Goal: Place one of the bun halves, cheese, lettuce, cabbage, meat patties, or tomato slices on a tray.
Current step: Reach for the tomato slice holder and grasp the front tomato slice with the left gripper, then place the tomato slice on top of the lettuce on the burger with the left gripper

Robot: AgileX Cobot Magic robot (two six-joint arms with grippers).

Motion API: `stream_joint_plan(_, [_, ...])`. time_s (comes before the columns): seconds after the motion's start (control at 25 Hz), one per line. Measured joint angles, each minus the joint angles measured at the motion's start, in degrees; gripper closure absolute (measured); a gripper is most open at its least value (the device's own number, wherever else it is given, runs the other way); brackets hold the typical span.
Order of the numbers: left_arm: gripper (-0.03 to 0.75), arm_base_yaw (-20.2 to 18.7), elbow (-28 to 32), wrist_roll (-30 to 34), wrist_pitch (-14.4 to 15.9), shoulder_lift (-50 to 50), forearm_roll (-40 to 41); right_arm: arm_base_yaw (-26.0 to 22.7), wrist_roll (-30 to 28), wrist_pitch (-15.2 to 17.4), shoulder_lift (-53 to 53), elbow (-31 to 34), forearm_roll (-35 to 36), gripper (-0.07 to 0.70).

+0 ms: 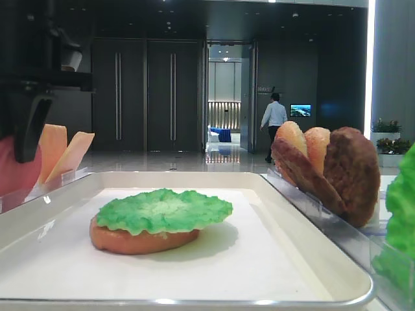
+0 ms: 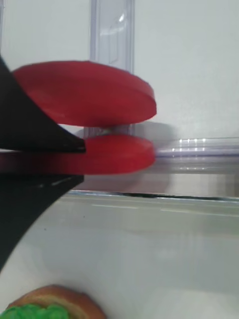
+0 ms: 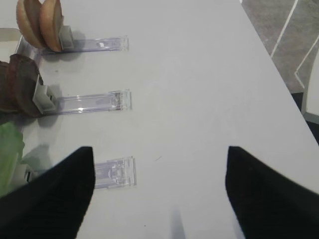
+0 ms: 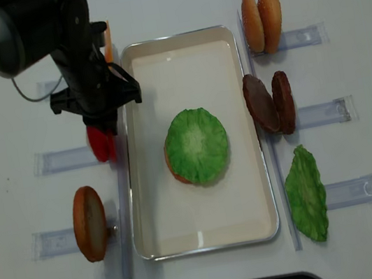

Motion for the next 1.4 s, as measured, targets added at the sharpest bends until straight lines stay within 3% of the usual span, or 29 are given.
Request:
stream_joint_plan(0.6, [0.662, -0.1, -3.0, 3.4, 0.1, -4.5, -10.4, 0.0, 0.0, 0.0, 0.0, 0.0, 0.0, 0.113])
stream_joint_plan(0.92, [0.662, -3.0, -3.0, 14.9, -8.3, -4.5, -25.6, 0.0, 0.0, 0.0, 0.0, 0.0, 0.0, 0.113])
stream_joint_plan(1.04, [0.662, -3.5, -3.0, 20.9, -11.9, -4.4, -35.0, 0.0, 0.0, 0.0, 0.0, 0.0, 0.0, 0.113])
stream_joint_plan(1.16, [0.662, -3.5, -3.0, 26.4, -12.8, -3.5, -41.7, 0.0, 0.0, 0.0, 0.0, 0.0, 0.0, 0.113])
stream_joint_plan(1.4, [0.662, -3.5, 0.1, 28.6, -13.6, -2.5, -42.7, 0.0, 0.0, 0.0, 0.0, 0.0, 0.0, 0.113])
